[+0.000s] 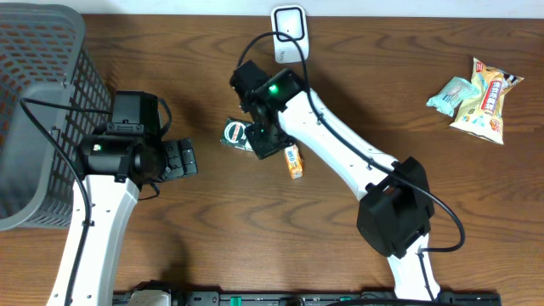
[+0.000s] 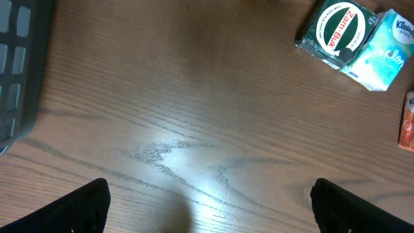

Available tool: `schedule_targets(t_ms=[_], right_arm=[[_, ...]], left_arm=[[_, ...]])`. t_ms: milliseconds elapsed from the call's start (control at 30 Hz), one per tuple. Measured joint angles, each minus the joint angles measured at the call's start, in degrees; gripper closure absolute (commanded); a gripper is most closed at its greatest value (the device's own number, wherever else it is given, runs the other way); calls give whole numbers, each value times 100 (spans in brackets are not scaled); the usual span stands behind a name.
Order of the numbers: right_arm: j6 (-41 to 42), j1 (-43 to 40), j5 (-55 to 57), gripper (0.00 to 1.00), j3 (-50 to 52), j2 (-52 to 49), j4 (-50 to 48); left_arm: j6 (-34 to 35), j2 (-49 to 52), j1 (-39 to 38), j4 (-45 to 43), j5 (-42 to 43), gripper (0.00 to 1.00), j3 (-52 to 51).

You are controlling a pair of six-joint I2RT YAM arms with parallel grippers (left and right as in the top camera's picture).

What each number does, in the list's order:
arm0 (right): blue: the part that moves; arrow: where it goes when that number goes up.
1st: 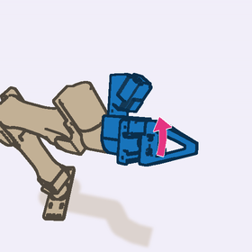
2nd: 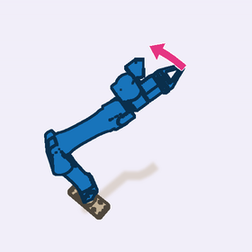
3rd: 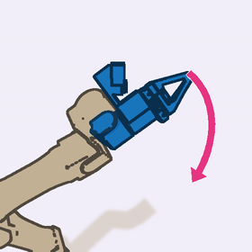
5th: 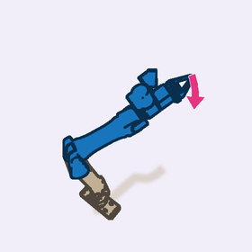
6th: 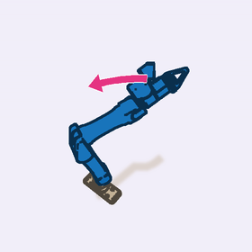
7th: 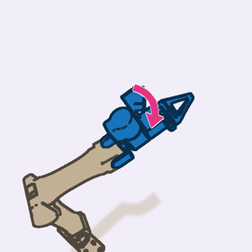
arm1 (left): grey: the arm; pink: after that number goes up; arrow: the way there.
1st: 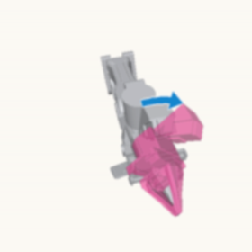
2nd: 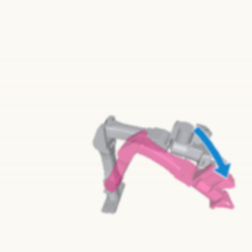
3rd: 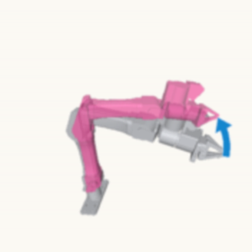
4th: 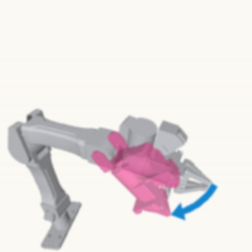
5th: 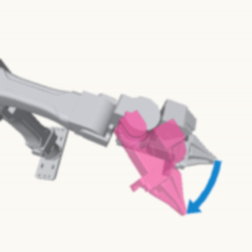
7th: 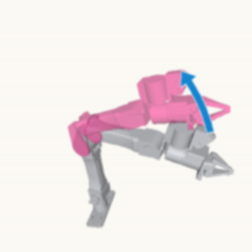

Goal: Scan the item barcode

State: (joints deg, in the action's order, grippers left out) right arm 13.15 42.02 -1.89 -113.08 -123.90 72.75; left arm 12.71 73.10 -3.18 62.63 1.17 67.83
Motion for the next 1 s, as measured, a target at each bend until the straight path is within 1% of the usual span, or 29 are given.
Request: schedule_targets(t_ms=[233, 367, 633, 1000], right_arm=[[2, 133, 0, 99, 748, 11, -544], [2, 76, 46, 99, 1062, 11, -664], [26, -286, 328, 99, 1084, 11, -702], [48, -750, 413, 99, 1084, 11, -619]], left_arm=[[-2, 0, 0, 0, 0, 2, 0], [-2, 0, 0, 0, 0, 2, 0], [-2, 0, 0, 0, 0, 2, 0], [-2, 0, 0, 0, 0, 2, 0]])
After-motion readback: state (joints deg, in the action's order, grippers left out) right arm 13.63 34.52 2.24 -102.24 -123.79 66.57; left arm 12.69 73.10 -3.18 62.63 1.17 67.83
